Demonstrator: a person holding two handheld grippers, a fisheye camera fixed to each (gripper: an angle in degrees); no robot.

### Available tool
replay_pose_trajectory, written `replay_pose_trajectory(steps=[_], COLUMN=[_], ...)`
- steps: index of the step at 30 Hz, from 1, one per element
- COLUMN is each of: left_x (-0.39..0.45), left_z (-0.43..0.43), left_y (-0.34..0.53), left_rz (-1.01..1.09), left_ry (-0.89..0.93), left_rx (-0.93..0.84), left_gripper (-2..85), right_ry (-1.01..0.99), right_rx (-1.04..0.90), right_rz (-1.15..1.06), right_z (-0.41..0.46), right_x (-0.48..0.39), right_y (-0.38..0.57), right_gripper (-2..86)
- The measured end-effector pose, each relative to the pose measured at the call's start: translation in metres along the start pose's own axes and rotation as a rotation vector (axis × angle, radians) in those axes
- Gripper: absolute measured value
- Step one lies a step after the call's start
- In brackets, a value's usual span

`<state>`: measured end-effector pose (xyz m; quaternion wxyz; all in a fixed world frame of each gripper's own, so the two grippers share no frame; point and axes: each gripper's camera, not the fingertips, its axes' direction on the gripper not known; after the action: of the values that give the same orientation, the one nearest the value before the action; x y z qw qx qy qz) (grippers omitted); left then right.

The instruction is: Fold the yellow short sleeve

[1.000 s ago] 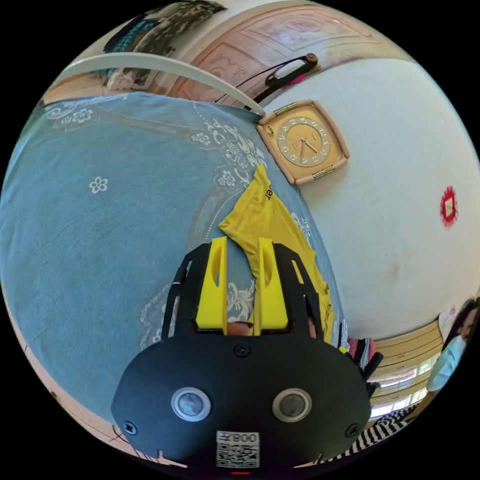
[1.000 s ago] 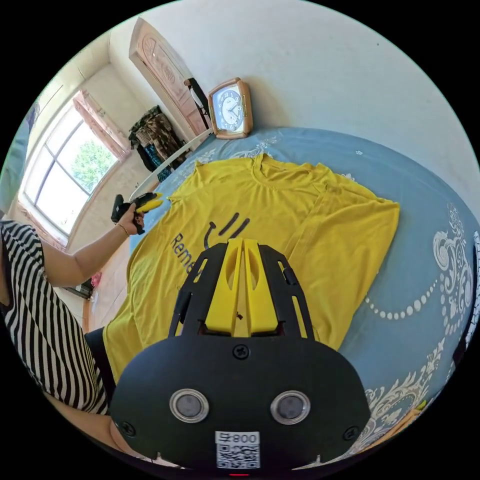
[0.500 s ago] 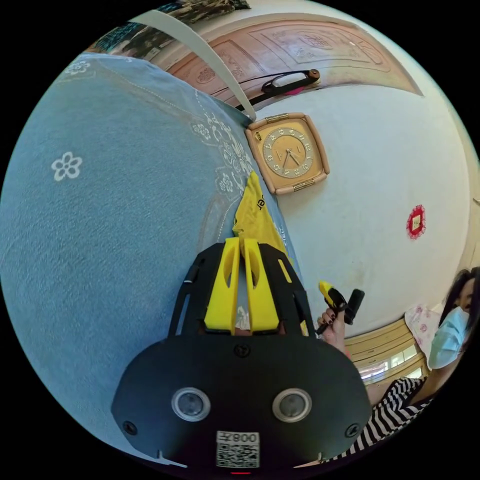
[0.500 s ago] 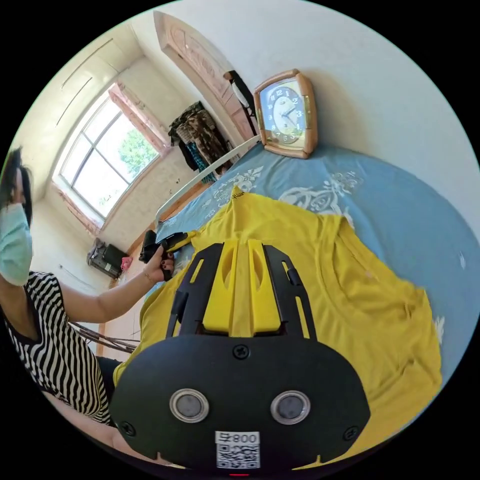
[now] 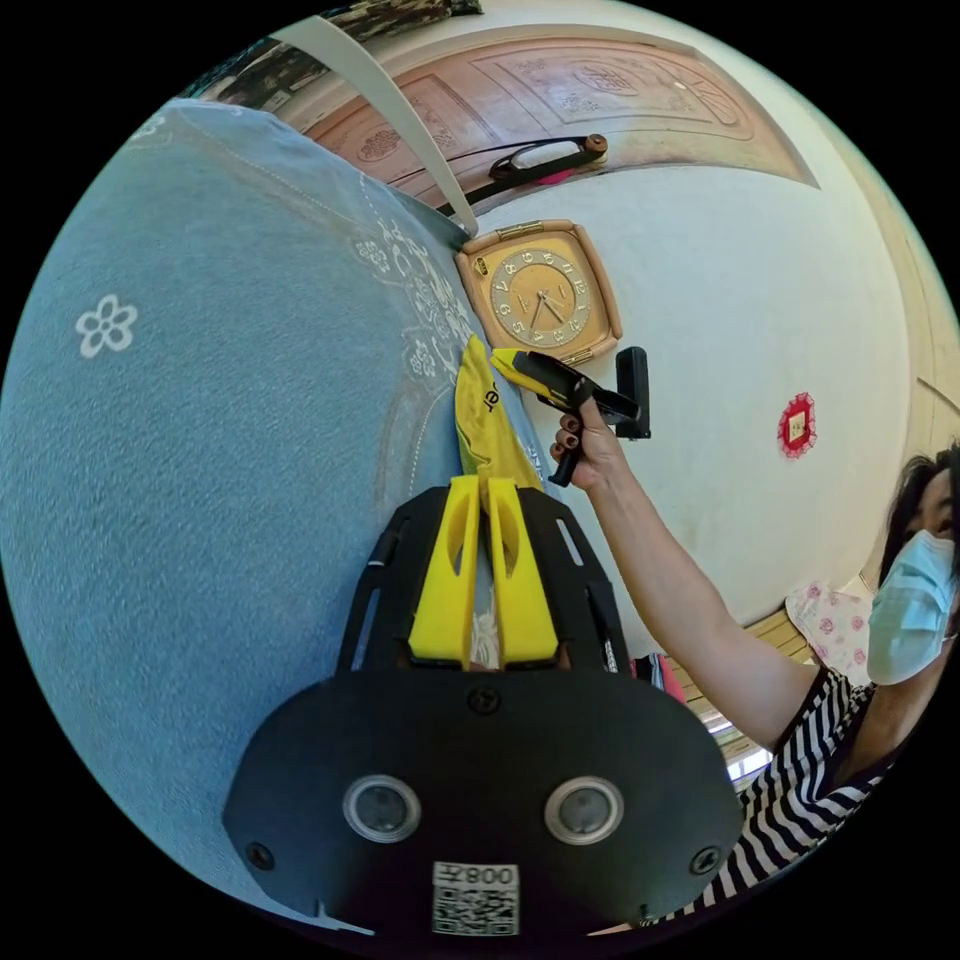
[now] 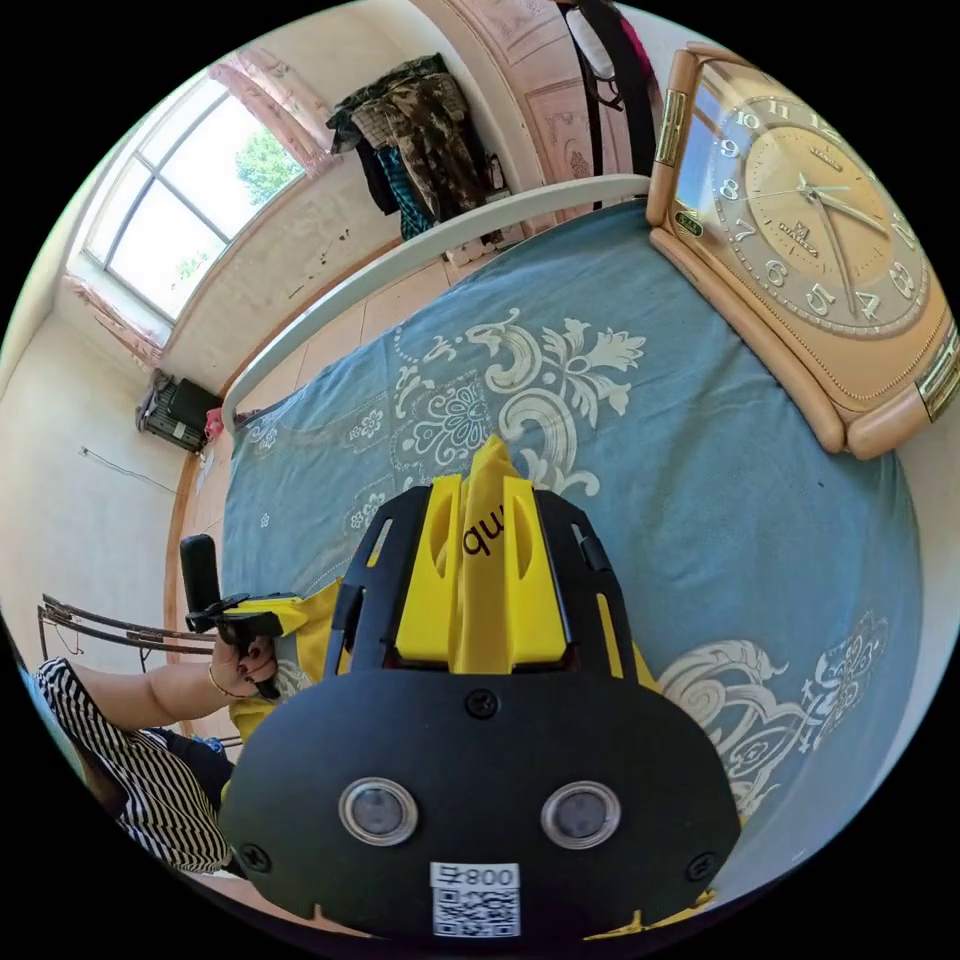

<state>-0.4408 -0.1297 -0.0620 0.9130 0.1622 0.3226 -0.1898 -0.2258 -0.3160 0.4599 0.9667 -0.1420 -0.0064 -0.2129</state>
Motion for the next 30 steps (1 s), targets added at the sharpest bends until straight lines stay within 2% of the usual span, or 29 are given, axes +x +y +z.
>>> replay_pose_trajectory(steps=[6, 11, 19, 22, 25, 30], left_x=[0.013, 0.025, 0.05, 0.064, 0.092, 0.203], left_z=[-0.009, -0.009, 0.0, 0.006, 0.013, 0.048], left_y=[0.006, 0.016, 0.045, 0.061, 0.08, 0.131], left_rz=[0.009, 0.005, 0.006, 0.027, 0.139, 0.506], left_ry=[0.001, -0.005, -0.021, -0.026, -0.019, 0.02], left_rx=[-0.009, -0.016, -0.013, -0.004, -0.005, -0.199], left_gripper=[1.3, 1.3, 1.4, 1.4, 1.3, 1.4], right_ry=[0.071, 0.069, -0.199, -0.233, -0.3, -0.413], right_rx=[-0.089, -0.053, 0.156, 0.185, 0.228, 0.271], right_rz=[0.005, 0.019, 0.081, 0.111, 0.162, 0.203], right_z=[0.029, 0.027, -0.03, -0.049, -0.069, -0.098], right_x=[0.006, 0.017, 0.054, 0.068, 0.086, 0.121], right_y=[-0.038, -0.048, -0.023, -0.007, 0.014, 0.057], right_gripper=[5.5, 2.3, 1.4, 1.4, 1.5, 1.7])
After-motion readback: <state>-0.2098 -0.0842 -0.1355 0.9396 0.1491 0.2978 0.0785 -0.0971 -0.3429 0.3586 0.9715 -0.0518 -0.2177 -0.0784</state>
